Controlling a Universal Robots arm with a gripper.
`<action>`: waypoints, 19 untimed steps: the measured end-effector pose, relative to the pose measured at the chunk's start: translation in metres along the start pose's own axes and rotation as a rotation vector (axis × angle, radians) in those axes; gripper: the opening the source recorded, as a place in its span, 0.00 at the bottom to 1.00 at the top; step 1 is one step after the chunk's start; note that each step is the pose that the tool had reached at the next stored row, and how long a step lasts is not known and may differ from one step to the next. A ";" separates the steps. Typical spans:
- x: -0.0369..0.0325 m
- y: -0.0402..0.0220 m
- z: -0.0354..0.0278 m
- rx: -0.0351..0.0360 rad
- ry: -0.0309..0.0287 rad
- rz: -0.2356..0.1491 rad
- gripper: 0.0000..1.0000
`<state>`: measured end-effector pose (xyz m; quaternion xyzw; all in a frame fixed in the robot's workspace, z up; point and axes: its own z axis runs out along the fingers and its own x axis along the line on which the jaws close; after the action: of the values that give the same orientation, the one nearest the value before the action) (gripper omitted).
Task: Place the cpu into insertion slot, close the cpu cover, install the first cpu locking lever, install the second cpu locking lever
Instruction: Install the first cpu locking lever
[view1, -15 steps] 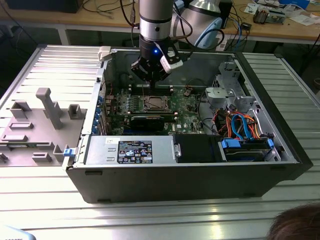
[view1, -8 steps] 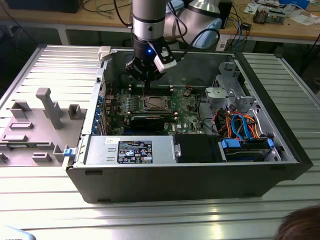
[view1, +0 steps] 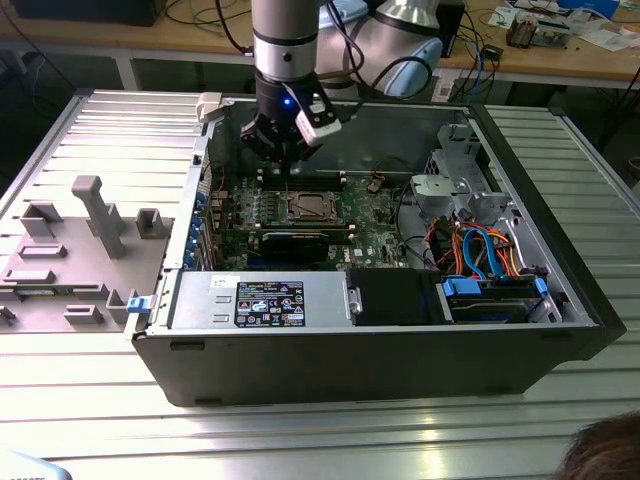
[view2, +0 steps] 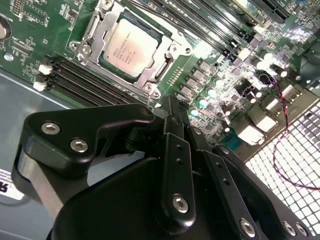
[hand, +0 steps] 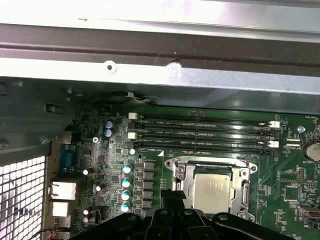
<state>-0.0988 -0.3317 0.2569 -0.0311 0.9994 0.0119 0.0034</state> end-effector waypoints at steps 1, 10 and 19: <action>0.0030 0.0002 0.0001 0.0001 0.0002 0.000 0.11; 0.0095 0.0206 0.0007 -0.0023 -0.0001 0.000 0.11; 0.0033 0.0263 0.0010 -0.0023 -0.0001 0.000 0.11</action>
<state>-0.1038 -0.3057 0.2565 -0.0311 0.9994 0.0131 0.0034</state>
